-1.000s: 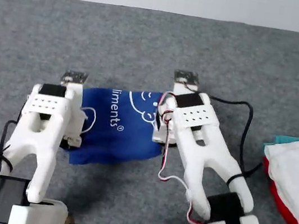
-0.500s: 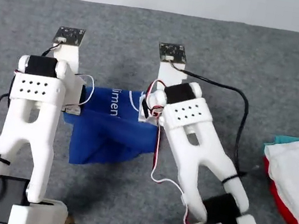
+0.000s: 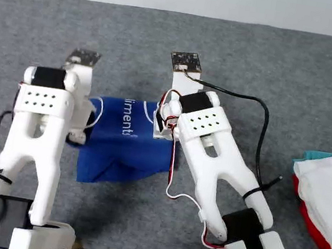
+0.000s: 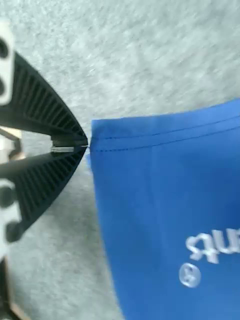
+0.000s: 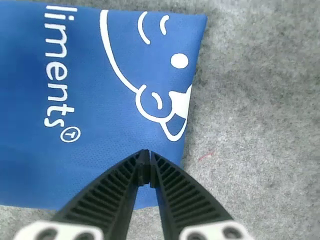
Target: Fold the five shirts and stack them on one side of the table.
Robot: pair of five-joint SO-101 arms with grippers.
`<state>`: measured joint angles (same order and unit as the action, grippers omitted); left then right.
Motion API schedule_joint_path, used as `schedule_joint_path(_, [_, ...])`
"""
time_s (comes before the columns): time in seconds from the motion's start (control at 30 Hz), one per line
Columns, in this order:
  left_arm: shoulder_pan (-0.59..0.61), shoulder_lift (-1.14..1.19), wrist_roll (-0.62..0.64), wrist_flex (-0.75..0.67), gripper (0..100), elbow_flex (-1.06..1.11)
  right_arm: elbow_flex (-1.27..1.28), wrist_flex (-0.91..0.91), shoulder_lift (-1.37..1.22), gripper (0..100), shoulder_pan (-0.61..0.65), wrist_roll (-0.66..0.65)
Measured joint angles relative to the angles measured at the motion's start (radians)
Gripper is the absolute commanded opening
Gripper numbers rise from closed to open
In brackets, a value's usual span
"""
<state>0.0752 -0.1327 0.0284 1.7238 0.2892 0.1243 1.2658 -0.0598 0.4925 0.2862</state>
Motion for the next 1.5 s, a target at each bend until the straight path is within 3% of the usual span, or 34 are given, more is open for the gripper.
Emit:
schedule_joint_path(0.17, [0.000,0.000,-0.017,0.000,0,0.120,0.000,0.000,0.000,0.9,0.000,-0.005])
schedule_joint_path(0.4, [0.000,0.000,-0.023,0.000,1,0.127,0.000,0.000,0.000,0.9,0.000,-0.005])
schedule_joint_path(0.6, [0.002,0.000,-0.023,0.000,8,0.133,0.000,0.000,0.000,0.9,0.000,-0.005])
schedule_joint_path(0.77, [0.068,0.000,-0.023,0.000,8,0.078,0.000,0.002,0.000,0.9,0.023,-0.005])
schedule_joint_path(1.1, [0.427,0.000,-0.146,0.000,7,-0.239,0.000,0.074,0.000,0.9,0.074,-0.041])
schedule_joint_path(1.37, [0.799,0.000,-0.250,0.002,3,-0.331,0.000,0.183,-0.003,0.9,0.190,-0.425])
schedule_joint_path(1.5, [0.904,0.000,-0.267,0.002,3,-0.334,0.005,0.155,-0.017,0.9,0.285,-0.499])
